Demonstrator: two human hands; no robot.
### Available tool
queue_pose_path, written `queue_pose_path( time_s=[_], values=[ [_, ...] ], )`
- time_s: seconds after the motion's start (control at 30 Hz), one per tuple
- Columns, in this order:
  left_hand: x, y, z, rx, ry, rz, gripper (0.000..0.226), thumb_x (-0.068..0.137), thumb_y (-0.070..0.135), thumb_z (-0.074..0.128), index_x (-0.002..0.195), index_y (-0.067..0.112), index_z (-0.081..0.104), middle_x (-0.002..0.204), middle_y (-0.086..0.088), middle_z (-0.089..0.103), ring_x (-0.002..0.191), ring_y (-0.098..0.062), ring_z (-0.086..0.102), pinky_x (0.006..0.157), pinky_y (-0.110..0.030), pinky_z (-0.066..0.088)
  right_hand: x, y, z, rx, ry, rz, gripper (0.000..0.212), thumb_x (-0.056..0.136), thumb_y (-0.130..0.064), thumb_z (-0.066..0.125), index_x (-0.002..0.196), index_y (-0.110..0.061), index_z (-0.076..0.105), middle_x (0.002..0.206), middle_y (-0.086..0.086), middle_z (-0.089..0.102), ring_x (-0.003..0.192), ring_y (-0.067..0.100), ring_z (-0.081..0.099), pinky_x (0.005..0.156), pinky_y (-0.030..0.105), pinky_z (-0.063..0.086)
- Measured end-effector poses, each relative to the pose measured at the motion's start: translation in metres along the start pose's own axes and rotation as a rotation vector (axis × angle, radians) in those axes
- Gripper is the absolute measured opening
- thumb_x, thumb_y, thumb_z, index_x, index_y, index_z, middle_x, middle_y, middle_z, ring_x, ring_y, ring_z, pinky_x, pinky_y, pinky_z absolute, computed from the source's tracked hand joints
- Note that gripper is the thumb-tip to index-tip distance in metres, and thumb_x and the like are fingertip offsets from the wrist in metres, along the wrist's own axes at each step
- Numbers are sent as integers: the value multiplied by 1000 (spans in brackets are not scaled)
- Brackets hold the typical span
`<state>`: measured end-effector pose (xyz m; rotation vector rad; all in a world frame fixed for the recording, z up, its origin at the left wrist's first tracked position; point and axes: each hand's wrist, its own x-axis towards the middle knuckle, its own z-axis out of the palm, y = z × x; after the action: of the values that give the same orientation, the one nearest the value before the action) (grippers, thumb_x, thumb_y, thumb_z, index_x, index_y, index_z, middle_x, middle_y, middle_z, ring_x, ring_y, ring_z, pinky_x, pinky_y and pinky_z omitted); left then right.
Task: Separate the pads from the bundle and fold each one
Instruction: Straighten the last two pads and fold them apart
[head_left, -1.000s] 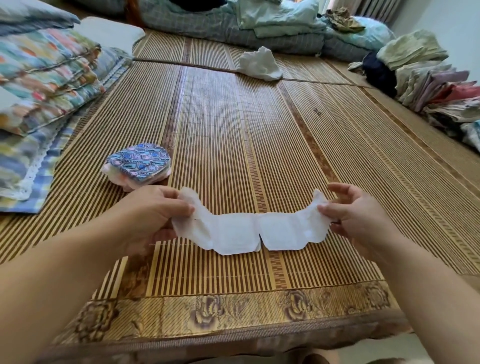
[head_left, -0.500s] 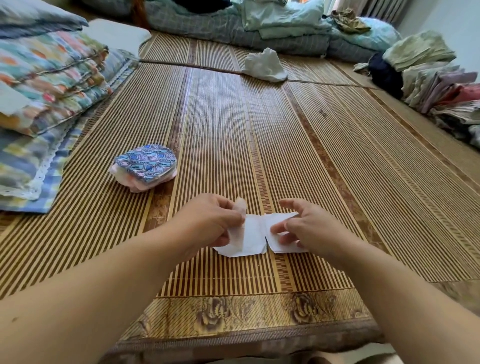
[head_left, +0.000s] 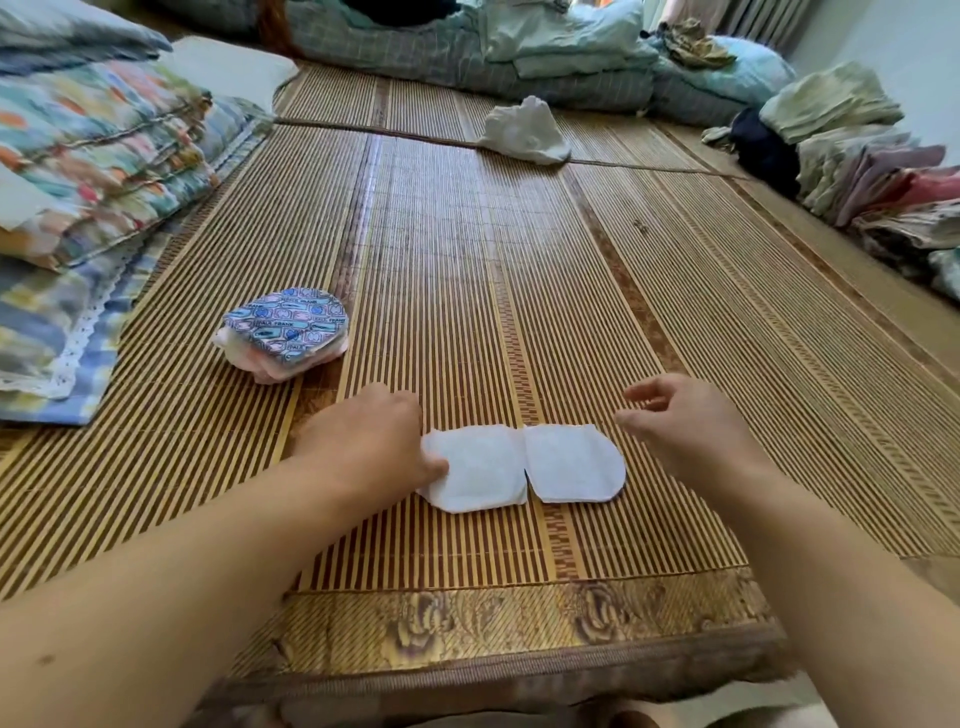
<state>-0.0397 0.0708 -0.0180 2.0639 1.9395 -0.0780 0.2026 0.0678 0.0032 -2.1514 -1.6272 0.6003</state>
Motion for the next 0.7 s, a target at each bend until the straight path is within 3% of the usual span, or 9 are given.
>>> queue_pose_path(
  time_s=[0.1, 0.2, 0.27, 0.4, 0.5, 0.57, 0.7],
  values=[
    [2, 4, 1, -7, -66, 5, 40, 81, 46, 63, 111, 19, 60, 106, -1, 60, 93, -20, 59, 77, -37, 51, 0, 8, 10, -242, -203, 188, 44, 77, -42, 70, 108, -13, 59, 97, 2, 60, 86, 17, 57, 72, 34, 47],
    [4, 10, 1, -6, -92, 18, 24, 86, 39, 61, 98, 19, 64, 88, 2, 63, 81, -17, 60, 61, -30, 43, 0, 9, 18, -210, -190, 179, 31, 77, -39, 70, 86, -10, 68, 87, 8, 68, 84, 22, 63, 74, 41, 51],
    [5, 10, 3, -48, -83, 19, 16, 86, 36, 60, 91, 20, 62, 84, 3, 61, 77, -15, 58, 60, -29, 41, -1, 9, 19, -196, -196, 161, 22, 79, -36, 69, 76, -15, 66, 80, 3, 66, 76, 16, 60, 70, 37, 50],
    [7, 2, 1, -261, -31, 10, 11, 85, 31, 61, 79, 23, 56, 76, 4, 60, 65, -10, 54, 52, -24, 37, -3, 8, 20, -183, -198, 113, 15, 83, -28, 65, 74, -16, 64, 78, 0, 65, 70, 12, 58, 57, 29, 44],
    [8, -2, -3, -474, -93, -27, 13, 84, 28, 68, 90, 24, 56, 81, 4, 64, 64, -5, 61, 49, -19, 43, -2, 8, 22, -189, -149, 77, 10, 81, -22, 65, 79, -12, 62, 82, 1, 65, 72, 14, 58, 62, 30, 46],
    [8, -4, -5, -595, -138, -56, 23, 83, 26, 70, 101, 25, 56, 85, 4, 66, 58, -3, 63, 45, -15, 42, -1, 6, 22, -213, -145, 84, 18, 79, -26, 70, 84, -15, 56, 86, -4, 60, 79, 13, 56, 63, 28, 43],
    [7, -4, -4, -644, -162, -63, 41, 83, 22, 71, 119, 27, 53, 94, 1, 67, 59, -4, 66, 49, -18, 46, 2, 3, 24, -213, -245, 152, 16, 81, -24, 70, 81, -9, 69, 79, 1, 65, 71, 13, 60, 60, 27, 47]
  ],
)
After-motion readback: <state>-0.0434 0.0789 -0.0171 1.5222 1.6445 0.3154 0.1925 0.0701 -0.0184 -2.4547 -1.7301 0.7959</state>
